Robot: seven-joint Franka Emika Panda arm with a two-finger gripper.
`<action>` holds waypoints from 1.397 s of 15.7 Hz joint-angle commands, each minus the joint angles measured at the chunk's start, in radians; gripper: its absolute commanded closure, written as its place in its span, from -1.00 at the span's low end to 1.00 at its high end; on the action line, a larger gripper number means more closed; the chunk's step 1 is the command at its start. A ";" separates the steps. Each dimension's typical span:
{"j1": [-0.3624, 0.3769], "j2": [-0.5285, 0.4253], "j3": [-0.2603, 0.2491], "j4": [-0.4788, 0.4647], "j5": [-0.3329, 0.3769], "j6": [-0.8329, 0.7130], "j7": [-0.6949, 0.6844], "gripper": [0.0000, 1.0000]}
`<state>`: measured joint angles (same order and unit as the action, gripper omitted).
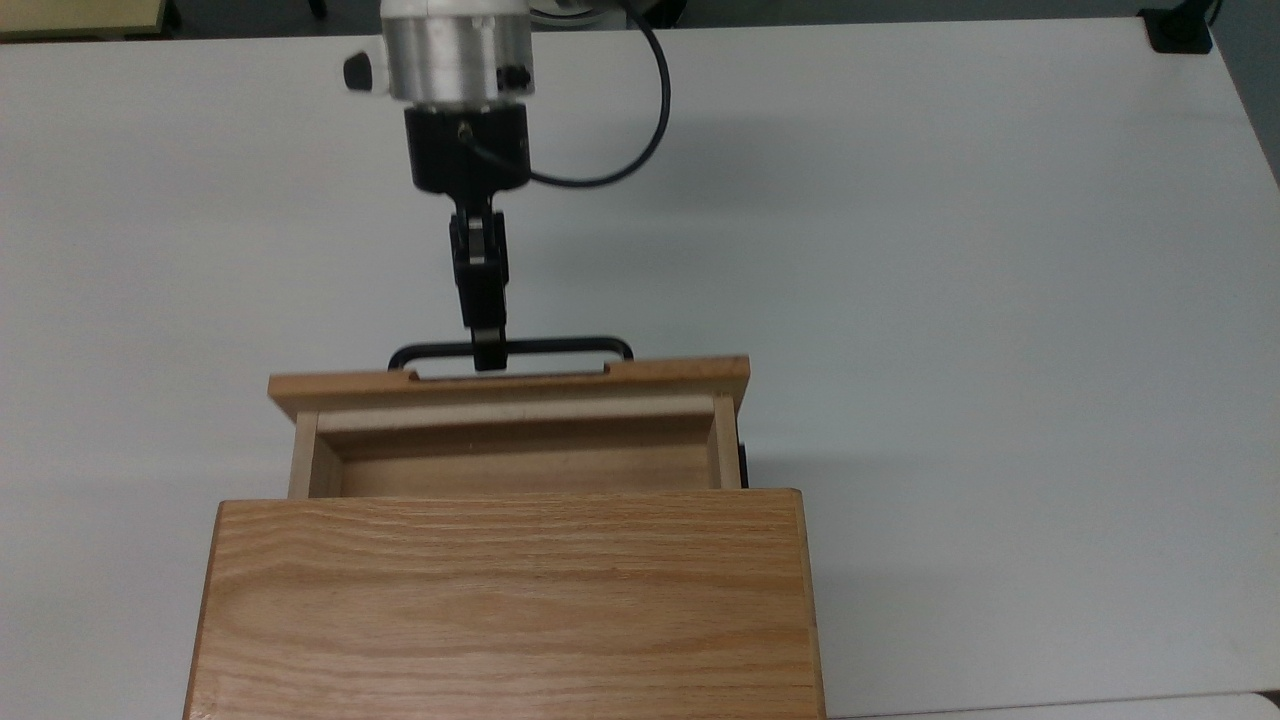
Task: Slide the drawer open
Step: 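Hook the black handle and pull the upper drawer outward along its rails, then release the handle and raise the gripper away from the drawer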
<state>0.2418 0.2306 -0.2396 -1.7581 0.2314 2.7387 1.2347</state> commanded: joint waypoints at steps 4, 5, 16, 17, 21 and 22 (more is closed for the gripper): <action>0.008 -0.344 -0.015 -0.234 -0.012 -0.261 -0.205 0.97; 0.007 -0.370 -0.015 -0.247 -0.010 -0.308 -0.221 0.97; -0.006 -0.438 -0.015 -0.268 -0.007 -0.516 -0.281 -1.00; -0.006 -0.435 -0.015 -0.255 -0.010 -0.536 -0.284 -1.00; -0.006 -0.436 -0.014 -0.180 -0.020 -0.681 -0.468 -1.00; -0.006 -0.432 -0.014 -0.135 -0.021 -0.768 -0.557 -1.00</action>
<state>0.2278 -0.1969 -0.2502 -1.9852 0.2253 2.1547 0.8679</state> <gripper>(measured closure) 0.079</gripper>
